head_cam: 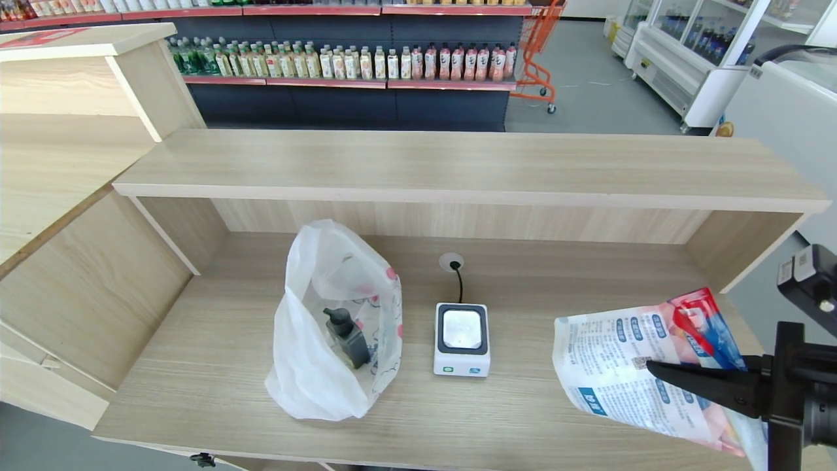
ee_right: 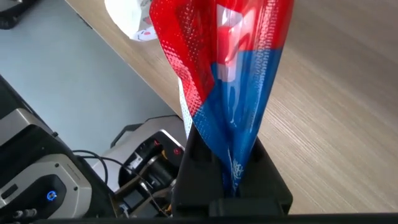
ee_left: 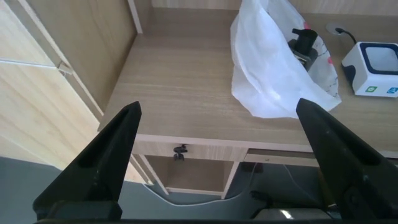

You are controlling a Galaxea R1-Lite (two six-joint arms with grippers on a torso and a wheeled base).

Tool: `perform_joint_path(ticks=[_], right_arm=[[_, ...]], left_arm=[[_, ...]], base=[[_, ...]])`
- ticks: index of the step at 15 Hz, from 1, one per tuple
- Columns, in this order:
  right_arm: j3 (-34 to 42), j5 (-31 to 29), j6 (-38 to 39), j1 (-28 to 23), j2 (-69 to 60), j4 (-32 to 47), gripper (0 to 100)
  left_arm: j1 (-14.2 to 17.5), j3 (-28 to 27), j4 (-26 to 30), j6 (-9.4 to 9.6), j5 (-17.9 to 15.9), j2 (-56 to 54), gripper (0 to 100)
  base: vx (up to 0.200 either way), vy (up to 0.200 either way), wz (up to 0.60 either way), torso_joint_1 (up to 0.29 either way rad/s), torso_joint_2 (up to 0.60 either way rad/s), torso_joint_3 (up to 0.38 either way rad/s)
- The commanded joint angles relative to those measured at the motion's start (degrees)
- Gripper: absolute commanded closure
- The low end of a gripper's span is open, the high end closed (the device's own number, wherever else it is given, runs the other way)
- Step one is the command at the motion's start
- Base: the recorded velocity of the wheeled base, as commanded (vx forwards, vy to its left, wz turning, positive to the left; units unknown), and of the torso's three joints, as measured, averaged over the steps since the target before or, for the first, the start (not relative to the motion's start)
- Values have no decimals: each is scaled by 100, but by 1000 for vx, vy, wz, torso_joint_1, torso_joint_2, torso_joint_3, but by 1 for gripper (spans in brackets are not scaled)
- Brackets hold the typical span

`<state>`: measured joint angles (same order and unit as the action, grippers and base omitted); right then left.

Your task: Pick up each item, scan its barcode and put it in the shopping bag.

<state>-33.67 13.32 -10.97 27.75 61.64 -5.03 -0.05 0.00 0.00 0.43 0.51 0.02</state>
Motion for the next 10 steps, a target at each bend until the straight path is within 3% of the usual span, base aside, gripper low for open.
perform_joint_path(ticks=[1,3,7,10], right_arm=[[18,4,-10,-111,244,-156,100],[18,47,-10,-235,446,-323,100],[27,223,-204,-542,938,-428,100],[-17,425,-511,-683,1588,-1149,100]], left_arm=[[-4,0,0,1,2,-2,0],[5,0,0,1,2,-2,0],[-4,0,0,10,-7,-2,0],[-4,0,0,28,-7,-2,0]], base=[[0,200,0,-2,7,-2],[0,200,0,2,5,2],[0,0,0,0,0,0],[200,0,0,-6,1,7]])
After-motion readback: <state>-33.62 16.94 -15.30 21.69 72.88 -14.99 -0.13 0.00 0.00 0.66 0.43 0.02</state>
